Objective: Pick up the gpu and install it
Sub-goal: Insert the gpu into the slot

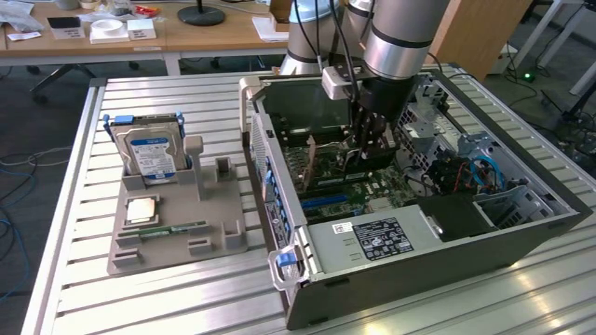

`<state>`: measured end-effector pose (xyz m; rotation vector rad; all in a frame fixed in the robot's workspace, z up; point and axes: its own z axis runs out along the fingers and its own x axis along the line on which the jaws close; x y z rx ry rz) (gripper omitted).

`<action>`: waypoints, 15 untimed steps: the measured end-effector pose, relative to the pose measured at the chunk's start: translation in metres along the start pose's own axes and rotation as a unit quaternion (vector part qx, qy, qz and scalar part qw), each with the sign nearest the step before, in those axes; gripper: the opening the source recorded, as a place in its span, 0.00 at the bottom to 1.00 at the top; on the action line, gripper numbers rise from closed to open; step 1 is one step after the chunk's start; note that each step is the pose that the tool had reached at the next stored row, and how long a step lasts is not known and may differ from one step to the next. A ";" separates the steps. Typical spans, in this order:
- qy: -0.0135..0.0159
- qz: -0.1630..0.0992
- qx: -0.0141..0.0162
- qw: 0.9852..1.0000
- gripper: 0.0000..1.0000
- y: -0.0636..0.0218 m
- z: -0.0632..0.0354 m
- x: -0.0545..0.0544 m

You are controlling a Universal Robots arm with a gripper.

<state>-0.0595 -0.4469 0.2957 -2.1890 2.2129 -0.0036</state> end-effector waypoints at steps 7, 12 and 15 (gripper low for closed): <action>0.000 -0.001 0.000 1.000 0.26 0.0001 -0.0001 0.005; 0.000 -0.001 0.000 1.000 0.26 0.0003 0.0015 0.005; 0.000 -0.001 0.000 1.000 0.26 0.0011 0.0035 0.005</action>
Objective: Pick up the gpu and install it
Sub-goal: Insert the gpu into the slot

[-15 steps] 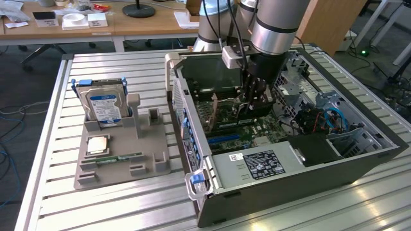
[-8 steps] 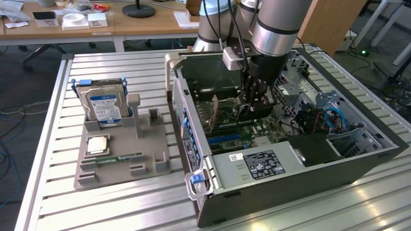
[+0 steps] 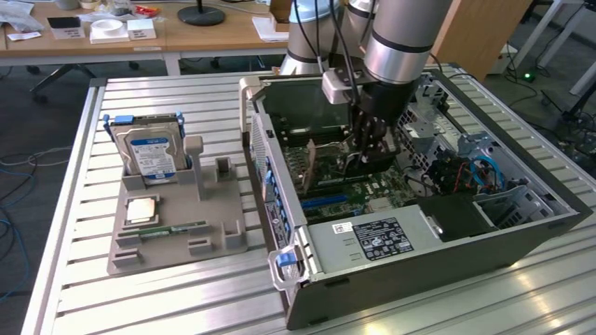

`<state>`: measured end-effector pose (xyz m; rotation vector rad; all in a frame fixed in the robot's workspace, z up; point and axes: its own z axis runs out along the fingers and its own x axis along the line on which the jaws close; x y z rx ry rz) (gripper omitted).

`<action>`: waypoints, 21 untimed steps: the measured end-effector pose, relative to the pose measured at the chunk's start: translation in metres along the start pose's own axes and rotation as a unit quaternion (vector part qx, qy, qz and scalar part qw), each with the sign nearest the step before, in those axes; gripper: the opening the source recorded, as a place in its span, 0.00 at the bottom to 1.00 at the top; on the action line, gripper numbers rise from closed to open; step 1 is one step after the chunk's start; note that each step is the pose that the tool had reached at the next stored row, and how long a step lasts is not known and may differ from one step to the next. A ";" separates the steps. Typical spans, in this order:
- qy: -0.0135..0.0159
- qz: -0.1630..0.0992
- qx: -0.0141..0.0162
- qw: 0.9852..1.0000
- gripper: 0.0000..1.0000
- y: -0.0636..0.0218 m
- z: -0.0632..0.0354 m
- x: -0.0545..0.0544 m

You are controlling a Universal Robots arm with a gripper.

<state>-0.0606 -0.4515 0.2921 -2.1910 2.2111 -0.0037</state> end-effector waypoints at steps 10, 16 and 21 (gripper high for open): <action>0.000 0.000 0.000 1.000 0.26 0.0016 0.0036 0.000; 0.000 0.000 0.000 1.000 0.26 0.0027 0.0038 0.000; 0.000 0.000 0.000 1.000 0.26 0.0078 0.0037 0.000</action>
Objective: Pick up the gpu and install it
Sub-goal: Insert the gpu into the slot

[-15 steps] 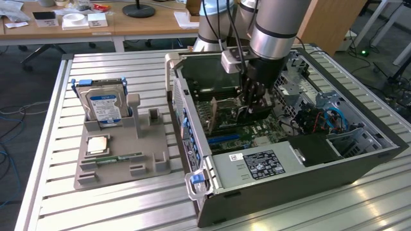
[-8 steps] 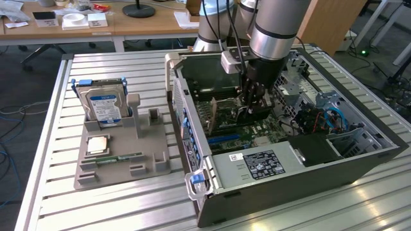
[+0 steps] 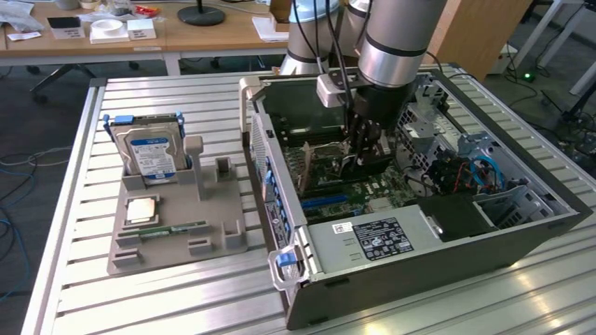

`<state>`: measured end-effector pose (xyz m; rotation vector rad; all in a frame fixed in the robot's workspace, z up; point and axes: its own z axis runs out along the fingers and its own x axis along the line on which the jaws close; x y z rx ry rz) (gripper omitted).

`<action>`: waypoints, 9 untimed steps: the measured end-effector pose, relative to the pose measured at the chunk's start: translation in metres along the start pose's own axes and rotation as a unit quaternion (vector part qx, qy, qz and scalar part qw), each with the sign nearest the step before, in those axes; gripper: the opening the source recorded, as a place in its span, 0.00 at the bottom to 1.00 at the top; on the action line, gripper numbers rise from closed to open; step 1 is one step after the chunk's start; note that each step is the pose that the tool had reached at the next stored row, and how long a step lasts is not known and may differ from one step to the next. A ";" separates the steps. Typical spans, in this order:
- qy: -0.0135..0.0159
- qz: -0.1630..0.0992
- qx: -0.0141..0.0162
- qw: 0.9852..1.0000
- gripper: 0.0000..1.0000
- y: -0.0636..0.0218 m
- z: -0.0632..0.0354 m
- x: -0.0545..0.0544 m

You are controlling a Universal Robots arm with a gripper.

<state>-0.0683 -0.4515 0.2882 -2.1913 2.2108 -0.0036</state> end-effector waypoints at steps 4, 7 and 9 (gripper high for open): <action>0.000 0.000 0.000 1.000 0.26 0.0042 -0.0001 0.000; 0.000 0.000 0.000 1.000 0.26 0.0060 -0.0001 0.000; 0.000 0.000 0.000 1.000 0.26 0.0061 -0.0002 0.001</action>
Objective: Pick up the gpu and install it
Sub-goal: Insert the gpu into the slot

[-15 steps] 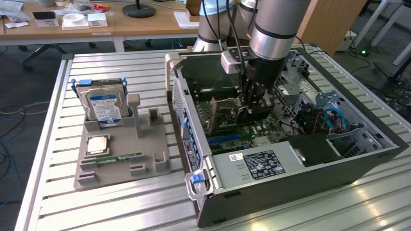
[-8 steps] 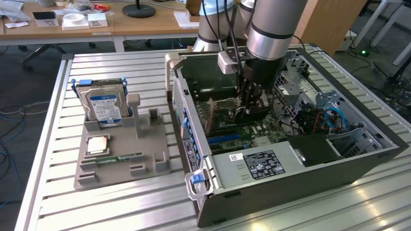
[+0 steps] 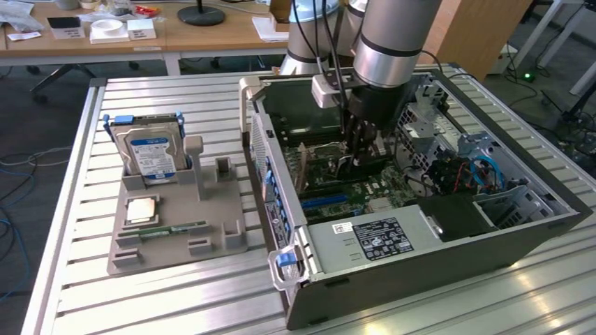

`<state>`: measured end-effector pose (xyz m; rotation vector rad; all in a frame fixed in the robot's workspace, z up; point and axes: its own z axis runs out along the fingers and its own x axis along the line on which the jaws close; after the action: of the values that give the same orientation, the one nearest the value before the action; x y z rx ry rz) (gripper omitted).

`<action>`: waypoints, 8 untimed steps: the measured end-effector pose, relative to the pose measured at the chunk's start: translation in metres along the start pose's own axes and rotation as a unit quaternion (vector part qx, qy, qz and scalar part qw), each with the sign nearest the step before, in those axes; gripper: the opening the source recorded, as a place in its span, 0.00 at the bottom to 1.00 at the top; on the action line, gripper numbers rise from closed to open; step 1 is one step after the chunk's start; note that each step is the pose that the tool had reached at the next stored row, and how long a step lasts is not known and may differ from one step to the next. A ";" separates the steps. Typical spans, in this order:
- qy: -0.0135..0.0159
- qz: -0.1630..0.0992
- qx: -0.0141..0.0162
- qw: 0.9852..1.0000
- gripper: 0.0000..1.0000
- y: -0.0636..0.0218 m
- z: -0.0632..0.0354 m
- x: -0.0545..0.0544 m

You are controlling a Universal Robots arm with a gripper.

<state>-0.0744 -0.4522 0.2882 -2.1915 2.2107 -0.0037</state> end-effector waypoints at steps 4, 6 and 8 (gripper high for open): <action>0.000 0.000 0.000 1.000 0.26 0.0001 0.0007 0.003; 0.000 0.000 0.000 1.000 0.26 0.0004 0.0027 0.003; 0.000 0.000 0.000 1.000 0.26 0.0009 0.0048 0.003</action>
<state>-0.0752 -0.4551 0.2833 -2.1918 2.2103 -0.0037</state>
